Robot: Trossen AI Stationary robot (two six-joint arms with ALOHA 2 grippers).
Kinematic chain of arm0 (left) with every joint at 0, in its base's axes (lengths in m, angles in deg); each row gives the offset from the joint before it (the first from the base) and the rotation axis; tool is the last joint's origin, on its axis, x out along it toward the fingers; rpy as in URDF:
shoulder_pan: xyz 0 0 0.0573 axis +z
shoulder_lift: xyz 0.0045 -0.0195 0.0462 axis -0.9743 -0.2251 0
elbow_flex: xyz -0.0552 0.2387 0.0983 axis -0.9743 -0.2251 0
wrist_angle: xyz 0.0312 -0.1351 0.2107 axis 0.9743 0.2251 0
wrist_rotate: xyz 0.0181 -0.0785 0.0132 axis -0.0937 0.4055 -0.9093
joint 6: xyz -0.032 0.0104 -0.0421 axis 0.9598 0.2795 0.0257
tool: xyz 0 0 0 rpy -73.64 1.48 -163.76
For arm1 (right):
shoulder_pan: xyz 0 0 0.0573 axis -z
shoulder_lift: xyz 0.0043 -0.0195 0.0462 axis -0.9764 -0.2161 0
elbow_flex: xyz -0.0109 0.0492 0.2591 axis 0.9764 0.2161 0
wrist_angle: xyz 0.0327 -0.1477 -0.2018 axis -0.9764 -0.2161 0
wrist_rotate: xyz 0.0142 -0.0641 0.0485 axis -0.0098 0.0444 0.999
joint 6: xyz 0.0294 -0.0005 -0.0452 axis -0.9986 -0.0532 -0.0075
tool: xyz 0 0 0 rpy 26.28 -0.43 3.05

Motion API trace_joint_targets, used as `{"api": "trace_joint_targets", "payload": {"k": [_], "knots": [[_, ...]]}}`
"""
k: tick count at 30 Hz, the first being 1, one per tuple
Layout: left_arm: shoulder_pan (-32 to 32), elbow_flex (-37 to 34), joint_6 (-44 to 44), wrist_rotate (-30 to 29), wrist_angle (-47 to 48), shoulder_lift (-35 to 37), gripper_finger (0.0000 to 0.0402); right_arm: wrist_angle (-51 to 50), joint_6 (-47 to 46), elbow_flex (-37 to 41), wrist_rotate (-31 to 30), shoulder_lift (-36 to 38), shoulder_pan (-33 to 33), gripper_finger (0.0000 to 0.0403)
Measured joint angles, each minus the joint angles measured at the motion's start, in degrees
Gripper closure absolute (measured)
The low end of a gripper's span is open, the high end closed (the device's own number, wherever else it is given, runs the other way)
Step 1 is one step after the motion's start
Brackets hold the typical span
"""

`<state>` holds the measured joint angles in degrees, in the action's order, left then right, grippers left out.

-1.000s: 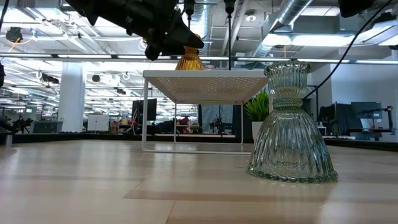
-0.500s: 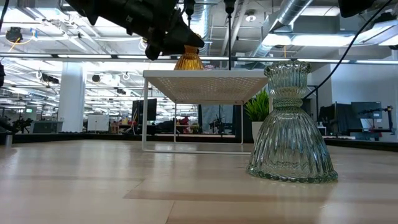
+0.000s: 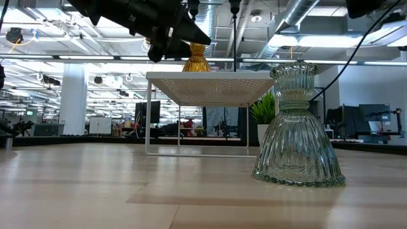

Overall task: Pick & Place candle stick holders
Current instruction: Put the orange glass candle holder on the shelf, then align the green glass candle holder with the other orange glass candle holder on the shelf

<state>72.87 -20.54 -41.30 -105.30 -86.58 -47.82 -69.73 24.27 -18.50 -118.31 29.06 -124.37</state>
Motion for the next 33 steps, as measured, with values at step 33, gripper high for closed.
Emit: {"api": "trace_joint_targets", "payload": {"k": [33], "knots": [[-1.9,-0.1,-8.0,4.1,-11.9,4.1,0.0068,-1.3,-1.5,0.0,0.2,0.0,0.0,0.0403]]}}
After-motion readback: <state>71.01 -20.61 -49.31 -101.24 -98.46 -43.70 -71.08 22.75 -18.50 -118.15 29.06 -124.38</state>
